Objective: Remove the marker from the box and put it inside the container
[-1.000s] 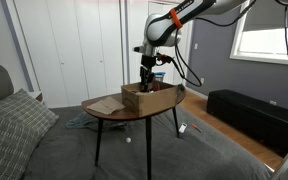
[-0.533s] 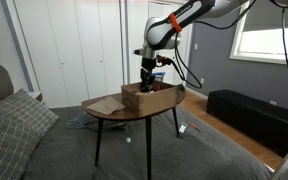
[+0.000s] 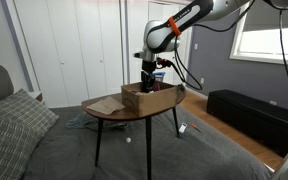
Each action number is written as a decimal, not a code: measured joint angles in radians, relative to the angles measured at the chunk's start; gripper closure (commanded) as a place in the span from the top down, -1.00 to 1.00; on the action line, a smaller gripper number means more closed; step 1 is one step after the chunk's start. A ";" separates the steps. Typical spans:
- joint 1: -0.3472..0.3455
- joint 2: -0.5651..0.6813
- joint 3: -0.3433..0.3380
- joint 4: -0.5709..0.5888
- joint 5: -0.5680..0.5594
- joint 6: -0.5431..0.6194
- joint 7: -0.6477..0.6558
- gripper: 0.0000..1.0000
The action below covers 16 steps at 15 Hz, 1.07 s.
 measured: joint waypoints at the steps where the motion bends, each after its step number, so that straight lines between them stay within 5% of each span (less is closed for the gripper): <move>1: 0.000 0.000 0.000 0.000 -0.003 0.000 0.000 -0.68; 3: 0.000 0.000 0.000 0.001 -0.007 0.000 0.000 -0.98; 16: -0.004 -0.052 0.000 0.010 -0.020 0.005 0.001 -0.90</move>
